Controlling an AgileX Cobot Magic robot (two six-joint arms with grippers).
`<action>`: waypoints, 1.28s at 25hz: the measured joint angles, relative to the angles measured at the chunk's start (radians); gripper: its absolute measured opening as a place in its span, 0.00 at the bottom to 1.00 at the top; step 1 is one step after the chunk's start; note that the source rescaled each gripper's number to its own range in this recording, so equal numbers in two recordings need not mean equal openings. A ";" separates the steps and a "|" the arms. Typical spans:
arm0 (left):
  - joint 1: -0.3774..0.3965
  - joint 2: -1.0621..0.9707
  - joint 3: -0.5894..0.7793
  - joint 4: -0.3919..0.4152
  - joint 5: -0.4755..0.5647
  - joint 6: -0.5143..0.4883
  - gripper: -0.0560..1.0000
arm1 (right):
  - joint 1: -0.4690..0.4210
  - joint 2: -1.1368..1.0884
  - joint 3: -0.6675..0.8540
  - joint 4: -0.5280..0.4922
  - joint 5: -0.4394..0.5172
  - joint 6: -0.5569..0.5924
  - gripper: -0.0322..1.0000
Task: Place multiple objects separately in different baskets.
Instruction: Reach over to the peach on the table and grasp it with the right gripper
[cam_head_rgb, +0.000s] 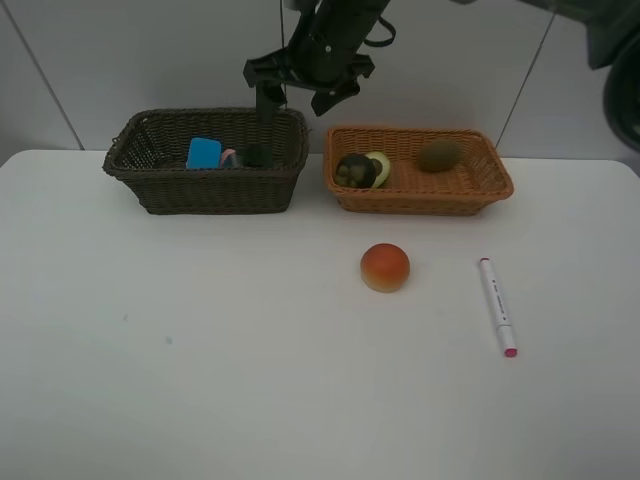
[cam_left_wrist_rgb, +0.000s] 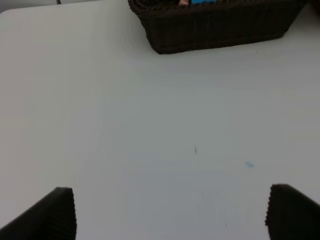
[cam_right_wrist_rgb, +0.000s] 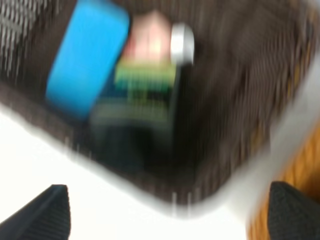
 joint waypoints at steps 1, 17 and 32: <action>0.000 0.000 0.000 0.000 0.000 0.000 0.93 | 0.000 -0.020 0.000 -0.003 0.045 0.000 0.98; 0.000 0.000 0.000 0.000 0.000 0.000 0.93 | 0.000 -0.352 0.674 -0.053 0.061 0.000 0.98; 0.000 0.000 0.000 0.000 0.000 0.000 0.93 | -0.002 -0.268 0.908 -0.145 -0.315 0.000 0.98</action>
